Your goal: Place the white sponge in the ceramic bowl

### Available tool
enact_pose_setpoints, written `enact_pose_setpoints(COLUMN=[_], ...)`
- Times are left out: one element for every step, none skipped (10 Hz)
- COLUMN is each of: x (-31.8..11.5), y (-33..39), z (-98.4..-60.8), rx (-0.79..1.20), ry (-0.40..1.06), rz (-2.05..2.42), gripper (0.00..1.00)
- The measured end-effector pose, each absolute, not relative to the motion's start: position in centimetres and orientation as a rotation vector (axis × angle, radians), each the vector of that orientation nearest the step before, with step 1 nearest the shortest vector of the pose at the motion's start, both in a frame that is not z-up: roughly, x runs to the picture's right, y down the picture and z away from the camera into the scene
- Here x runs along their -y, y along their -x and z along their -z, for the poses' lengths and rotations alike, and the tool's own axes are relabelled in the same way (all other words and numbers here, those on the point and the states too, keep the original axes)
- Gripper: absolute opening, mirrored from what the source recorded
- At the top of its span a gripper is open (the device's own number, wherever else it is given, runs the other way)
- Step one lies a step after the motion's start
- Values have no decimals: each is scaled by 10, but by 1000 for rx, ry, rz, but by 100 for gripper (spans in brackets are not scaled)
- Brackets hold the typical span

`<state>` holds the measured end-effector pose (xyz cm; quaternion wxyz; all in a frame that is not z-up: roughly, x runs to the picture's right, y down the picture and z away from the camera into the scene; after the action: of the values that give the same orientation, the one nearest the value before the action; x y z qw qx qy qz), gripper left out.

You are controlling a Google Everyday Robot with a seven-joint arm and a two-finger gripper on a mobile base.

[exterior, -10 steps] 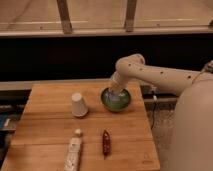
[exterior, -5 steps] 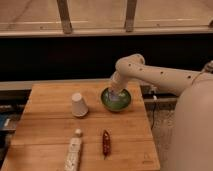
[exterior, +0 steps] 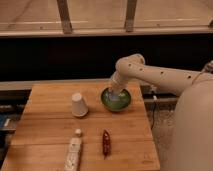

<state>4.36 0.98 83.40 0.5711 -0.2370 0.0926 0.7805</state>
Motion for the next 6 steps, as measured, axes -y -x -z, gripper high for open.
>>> enact_pose_setpoints(x=[-10, -10, -10, -10, -10, -10], y=[-44, -44, -44, -44, -44, -44], z=[-834, -834, -834, -834, -834, -834], rx=[-217, -217, -217, -217, -217, -217], ry=[556, 556, 556, 556, 556, 556], rz=[-1831, -1831, -1831, -1831, -1831, -1831], gripper=[52, 60, 70, 79, 80, 80])
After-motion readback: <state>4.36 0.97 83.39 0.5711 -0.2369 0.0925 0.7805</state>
